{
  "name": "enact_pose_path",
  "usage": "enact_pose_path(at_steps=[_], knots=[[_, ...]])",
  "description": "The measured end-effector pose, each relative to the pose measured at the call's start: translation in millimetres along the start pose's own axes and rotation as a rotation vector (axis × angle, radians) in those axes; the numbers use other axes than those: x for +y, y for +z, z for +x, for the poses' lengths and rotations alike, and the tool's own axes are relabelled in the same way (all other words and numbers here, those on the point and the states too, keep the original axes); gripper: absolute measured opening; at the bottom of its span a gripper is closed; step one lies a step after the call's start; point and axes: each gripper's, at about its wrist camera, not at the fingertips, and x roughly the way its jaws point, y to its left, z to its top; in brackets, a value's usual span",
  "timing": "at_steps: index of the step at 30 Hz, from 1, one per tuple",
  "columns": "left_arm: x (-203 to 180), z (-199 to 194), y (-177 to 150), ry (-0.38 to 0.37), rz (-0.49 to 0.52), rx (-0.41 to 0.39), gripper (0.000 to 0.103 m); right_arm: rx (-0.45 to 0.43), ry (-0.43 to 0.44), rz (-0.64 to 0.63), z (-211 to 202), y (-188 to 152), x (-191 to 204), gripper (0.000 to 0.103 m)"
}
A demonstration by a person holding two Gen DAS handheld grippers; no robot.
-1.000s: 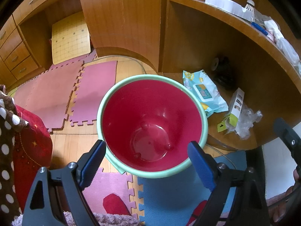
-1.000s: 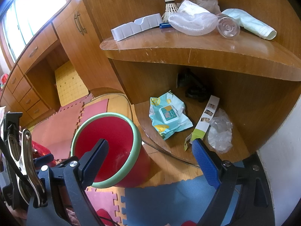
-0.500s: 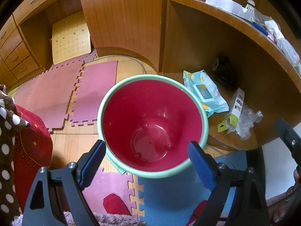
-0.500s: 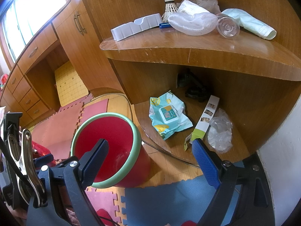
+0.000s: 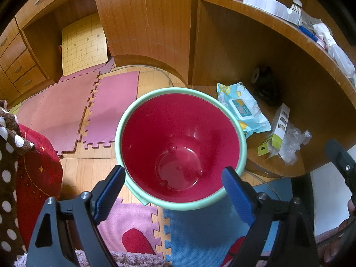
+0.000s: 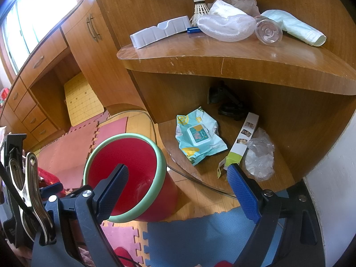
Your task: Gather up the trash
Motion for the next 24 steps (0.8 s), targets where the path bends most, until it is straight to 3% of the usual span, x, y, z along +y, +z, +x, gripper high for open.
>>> enact_pose_path(at_steps=[24], knots=[[0.2,0.2,0.5,0.0,-0.001,0.003,0.092,-0.004,-0.001,0.003,0.6,0.6,-1.5,0.092]])
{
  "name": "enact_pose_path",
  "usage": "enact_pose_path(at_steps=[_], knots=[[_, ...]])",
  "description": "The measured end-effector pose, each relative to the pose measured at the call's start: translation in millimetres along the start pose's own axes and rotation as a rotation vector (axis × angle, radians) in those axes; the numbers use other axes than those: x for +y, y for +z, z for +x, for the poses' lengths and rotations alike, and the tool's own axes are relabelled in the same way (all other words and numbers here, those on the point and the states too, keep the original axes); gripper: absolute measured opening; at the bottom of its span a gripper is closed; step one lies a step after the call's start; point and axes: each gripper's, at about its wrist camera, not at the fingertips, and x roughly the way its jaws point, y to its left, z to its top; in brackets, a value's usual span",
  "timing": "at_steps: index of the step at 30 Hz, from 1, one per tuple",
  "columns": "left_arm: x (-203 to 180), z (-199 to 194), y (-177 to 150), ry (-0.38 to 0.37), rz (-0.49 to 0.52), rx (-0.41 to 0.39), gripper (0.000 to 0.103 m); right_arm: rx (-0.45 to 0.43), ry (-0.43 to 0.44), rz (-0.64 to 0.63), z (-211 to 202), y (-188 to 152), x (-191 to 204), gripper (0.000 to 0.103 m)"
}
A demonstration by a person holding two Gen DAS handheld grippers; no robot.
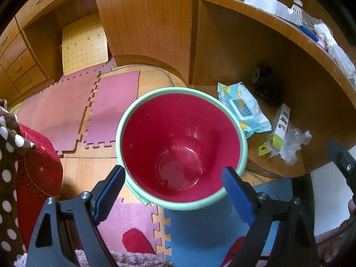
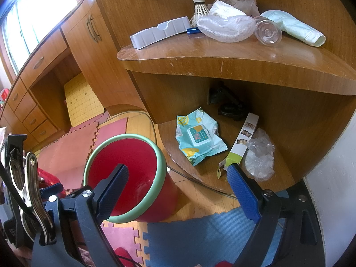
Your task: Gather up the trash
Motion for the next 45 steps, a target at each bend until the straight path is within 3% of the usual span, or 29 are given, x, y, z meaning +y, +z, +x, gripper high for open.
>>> enact_pose_path(at_steps=[11,18,31,45], knots=[[7.5,3.5,-2.7,-0.003,-0.011,0.009,0.092,-0.001,0.001,0.001,0.2,0.3,-0.1,0.092],[27.7,10.6,-4.4,-0.002,-0.068,0.05,0.092,-0.015,0.017,-0.011,-1.9,0.5,2.4,0.092],[93.7,26.0,15.6,0.059,-0.216,0.166,0.092,-0.073,0.092,-0.033,-11.1,5.9,12.1,0.092],[83.5,91.3,-5.2,0.03,-0.321,0.339,0.091,-0.085,0.098,-0.027,-15.0,6.6,5.7,0.092]])
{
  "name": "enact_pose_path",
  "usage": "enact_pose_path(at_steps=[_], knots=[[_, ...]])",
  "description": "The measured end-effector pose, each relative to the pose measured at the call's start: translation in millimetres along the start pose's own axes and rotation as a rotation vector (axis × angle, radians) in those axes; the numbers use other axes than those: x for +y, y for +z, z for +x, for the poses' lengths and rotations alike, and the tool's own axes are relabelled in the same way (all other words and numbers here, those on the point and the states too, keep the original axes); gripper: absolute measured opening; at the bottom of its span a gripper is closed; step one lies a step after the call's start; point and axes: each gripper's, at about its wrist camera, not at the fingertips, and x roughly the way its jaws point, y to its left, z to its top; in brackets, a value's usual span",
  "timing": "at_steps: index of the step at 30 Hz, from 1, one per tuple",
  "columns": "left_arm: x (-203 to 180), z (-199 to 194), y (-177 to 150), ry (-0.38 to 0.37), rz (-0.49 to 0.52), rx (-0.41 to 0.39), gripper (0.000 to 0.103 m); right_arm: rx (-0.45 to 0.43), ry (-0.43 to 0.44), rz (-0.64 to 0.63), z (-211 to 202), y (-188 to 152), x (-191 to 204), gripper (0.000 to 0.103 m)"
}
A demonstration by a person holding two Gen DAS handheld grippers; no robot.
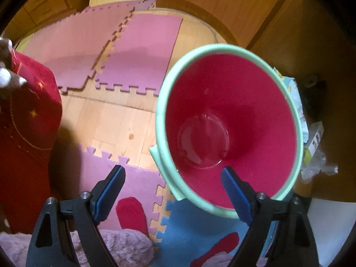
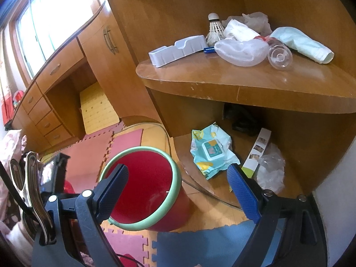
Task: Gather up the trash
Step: 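Grasp the red bucket rim with the left tool and lift it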
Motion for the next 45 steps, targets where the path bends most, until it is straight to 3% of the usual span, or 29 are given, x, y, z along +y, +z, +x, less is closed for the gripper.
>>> enact_pose_path(at_steps=[11,13,16,19,27,34,45], knots=[[1.8,49.6,-1.9,-0.021,-0.037,0.069,0.089,0.01,-0.001,-0.014,3.4,0.5,3.2,0.092],[-0.2,53.3,-1.1,-0.014,-0.031,0.063,0.073,0.012,-0.002,-0.015,3.7,0.3,3.7,0.092],[-2.0,59.3,0.2,0.025,-0.021,0.071,0.066,0.009,0.0,-0.014,3.4,0.5,3.9,0.092],[2.3,67.0,-0.3,0.017,-0.043,0.098,0.055,0.007,0.004,-0.015,3.8,0.0,4.7,0.092],[-1.4,77.5,-1.9,0.023,-0.02,0.126,0.039,0.019,-0.006,-0.019,7.1,-1.3,5.2,0.092],[-1.3,77.3,-1.7,0.035,0.029,0.104,0.039,0.02,-0.03,-0.003,4.7,-2.5,0.2,0.092],[0.9,76.8,-0.2,0.041,0.077,0.091,0.038,-0.026,-0.123,-0.008,-57.1,26.4,-7.5,0.092]])
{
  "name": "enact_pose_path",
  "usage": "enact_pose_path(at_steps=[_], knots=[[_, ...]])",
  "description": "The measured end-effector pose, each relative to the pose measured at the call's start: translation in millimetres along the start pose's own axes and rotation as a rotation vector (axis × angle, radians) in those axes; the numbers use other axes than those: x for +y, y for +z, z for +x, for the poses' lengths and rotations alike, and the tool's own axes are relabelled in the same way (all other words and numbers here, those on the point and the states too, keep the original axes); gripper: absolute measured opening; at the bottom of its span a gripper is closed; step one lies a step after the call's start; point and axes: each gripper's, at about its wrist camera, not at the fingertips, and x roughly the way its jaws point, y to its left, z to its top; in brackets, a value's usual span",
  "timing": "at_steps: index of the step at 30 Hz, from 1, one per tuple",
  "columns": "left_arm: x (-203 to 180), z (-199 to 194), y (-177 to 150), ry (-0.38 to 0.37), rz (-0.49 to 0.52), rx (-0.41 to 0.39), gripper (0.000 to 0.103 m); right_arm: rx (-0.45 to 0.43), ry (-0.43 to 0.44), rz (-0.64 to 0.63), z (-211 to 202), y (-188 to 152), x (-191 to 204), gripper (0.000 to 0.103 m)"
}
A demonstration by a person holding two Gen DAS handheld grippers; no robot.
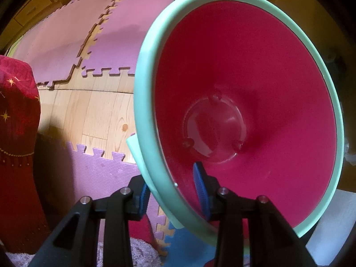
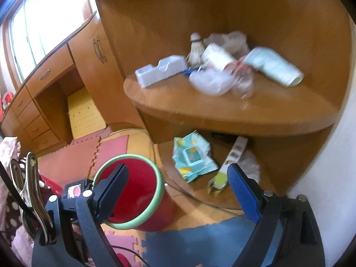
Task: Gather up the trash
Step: 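Grasp the red bucket rim with the left tool and lift it, then reach the right tool to the shelf and grasp the white face mask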
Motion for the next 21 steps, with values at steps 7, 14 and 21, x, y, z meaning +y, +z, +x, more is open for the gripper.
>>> enact_pose_path(at_steps=[7,14,21], knots=[[-1.7,2.3,0.8,0.015,0.007,0.003,0.038,-0.062,-0.091,-0.055,-34.7,37.6,-13.5,0.089],[-1.1,2.4,0.1,0.019,0.023,-0.006,0.038,-0.037,-0.165,-0.064,-14.9,61.2,-27.6,0.076],[-0.8,2.5,0.3,0.019,0.025,-0.004,0.038,-0.043,-0.129,-0.075,9.6,93.3,-19.4,0.073]])
